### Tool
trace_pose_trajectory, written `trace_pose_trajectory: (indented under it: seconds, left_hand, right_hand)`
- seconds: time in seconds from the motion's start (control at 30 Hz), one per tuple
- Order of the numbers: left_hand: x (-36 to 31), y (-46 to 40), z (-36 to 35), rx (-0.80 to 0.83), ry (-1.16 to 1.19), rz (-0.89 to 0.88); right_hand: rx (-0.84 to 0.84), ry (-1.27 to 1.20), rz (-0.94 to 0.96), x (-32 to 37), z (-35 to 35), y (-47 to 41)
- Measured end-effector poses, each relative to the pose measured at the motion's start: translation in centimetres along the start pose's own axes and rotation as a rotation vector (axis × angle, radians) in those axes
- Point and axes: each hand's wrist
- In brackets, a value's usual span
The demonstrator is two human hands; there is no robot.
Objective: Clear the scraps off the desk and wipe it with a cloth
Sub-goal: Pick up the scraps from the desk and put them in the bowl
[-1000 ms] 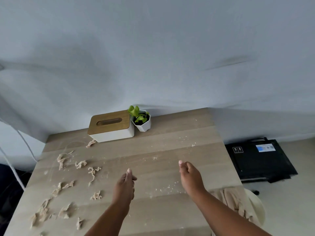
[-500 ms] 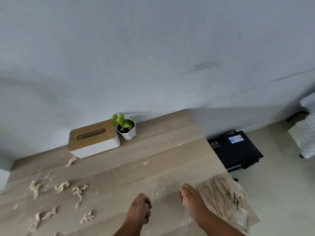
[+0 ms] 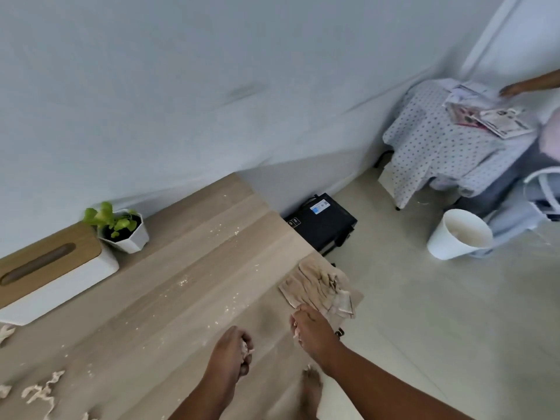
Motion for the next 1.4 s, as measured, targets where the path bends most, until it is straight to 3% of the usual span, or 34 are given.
trace_pose_trajectory:
  seconds: [0.5, 0.97, 1.4]
  left_hand:
    - [-5.6, 2.6, -9.6, 0.124, -0.152, -0.067]
    - [-9.3, 0.7, -25.4, 0.005, -0.110, -0.055]
    - [-7.9, -5.7, -39.0, 0.023, -0.100, 0.142]
  right_hand:
    - [-0.288, -0.272, -0.066, -1.3, 10.8, -0.3]
    - [-0.284, -0.384, -0.195, -6.6, 25.4, -10.4]
    - [-0.230, -0.392, -0.370, -15.5, 32.9, -14.7]
Point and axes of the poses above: each hand's wrist, its own y-axis away from the middle knuckle, its own z-axis out of the back of the hand, x = y × z, and after that the axes turned 15 degrees about z, right-handed
